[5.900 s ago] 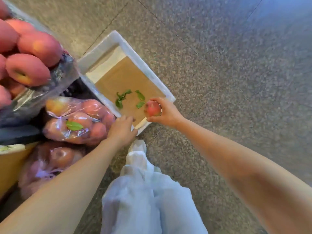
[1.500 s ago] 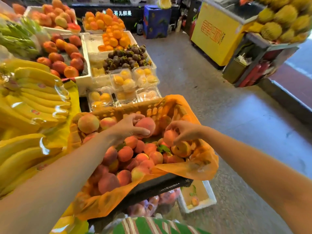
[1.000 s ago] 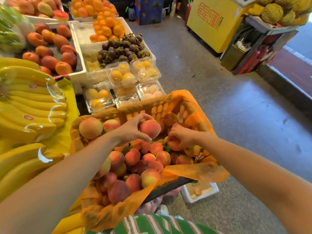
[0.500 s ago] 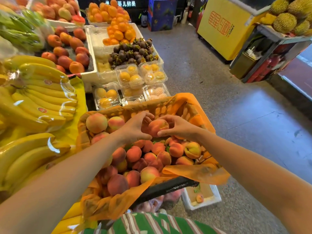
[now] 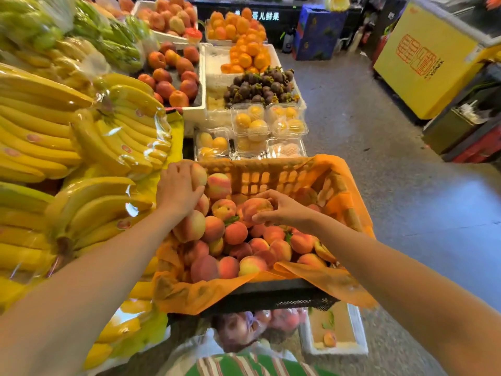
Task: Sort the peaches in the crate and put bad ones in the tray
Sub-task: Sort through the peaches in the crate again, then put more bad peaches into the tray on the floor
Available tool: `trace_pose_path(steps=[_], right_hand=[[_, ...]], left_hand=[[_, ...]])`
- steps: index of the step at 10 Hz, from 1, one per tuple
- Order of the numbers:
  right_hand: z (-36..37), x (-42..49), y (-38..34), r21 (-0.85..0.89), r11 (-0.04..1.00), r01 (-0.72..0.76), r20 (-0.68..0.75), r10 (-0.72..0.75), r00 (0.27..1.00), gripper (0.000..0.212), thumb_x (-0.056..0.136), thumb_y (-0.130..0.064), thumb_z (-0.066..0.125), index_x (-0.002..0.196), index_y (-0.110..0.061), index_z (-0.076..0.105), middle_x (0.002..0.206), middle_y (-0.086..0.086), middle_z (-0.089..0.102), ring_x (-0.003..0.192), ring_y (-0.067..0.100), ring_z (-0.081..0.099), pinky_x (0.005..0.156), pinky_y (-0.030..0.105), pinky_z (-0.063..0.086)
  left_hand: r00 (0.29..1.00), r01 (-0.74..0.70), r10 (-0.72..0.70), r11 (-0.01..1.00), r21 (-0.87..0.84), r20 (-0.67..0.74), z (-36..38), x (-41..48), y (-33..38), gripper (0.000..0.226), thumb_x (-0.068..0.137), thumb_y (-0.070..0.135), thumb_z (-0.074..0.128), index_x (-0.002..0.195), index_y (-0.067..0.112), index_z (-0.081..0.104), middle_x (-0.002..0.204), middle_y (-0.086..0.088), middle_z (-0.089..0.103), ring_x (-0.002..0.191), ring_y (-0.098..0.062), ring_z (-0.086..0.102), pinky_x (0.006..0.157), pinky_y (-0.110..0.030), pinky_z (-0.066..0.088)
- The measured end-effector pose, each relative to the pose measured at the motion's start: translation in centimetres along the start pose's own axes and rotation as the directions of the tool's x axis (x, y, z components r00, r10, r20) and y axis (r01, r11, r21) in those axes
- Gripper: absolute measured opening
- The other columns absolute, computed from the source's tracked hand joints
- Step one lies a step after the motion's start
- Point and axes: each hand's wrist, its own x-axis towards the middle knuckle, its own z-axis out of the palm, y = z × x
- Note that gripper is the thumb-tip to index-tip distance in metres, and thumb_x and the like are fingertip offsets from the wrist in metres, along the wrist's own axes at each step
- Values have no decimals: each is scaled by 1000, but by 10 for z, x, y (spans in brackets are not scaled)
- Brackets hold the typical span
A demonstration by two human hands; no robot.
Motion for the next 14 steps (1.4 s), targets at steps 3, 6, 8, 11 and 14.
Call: trace_pose_path(steps=[3,6,8,11,14], right_hand=[[4,9,-5,0,1000,-30,-62,30,998,56,76,-24,82,124,-20,52,118,12,59,107,24,62,87,41,55],[1,4,-2,249,968,-16,-205,69,976,49,78,-41,68,120,-18,58,119,7,66,107,21,65,94,41,53],[-2,-32,-2,379,925,37,-315,92,945,19,93,-37,56,108,-28,61,119,13,62,107,28,62,96,43,48],[-4,-83,28,399,916,47,-439,145,887,50,82,-45,68,124,-22,56,126,13,61,115,29,60,100,43,47],[-21,-156,50,473,851,229,-623,140,769,58,67,-46,72,118,-23,56,113,3,61,100,17,62,84,34,52]], left_hand=[[996,-86,86,996,12,-5,0,23,-10,68,64,40,83,118,13,51,111,-16,46,104,-35,48,85,-42,44],[818,482,253,189,-856,516,-24,37,14,54,72,49,58,109,10,64,98,-11,70,90,-28,66,72,-33,55],[498,805,447,79,-588,743,-7,27,44,54,90,40,35,122,3,59,112,-22,66,83,-33,65,61,-29,58],[399,711,579,295,-639,711,41,19,87,67,71,37,75,130,11,56,128,-19,59,110,-36,61,87,-44,54],[382,462,769,322,-827,513,28,-44,170,65,70,21,78,128,13,51,110,-11,63,100,-26,62,81,-38,51]])
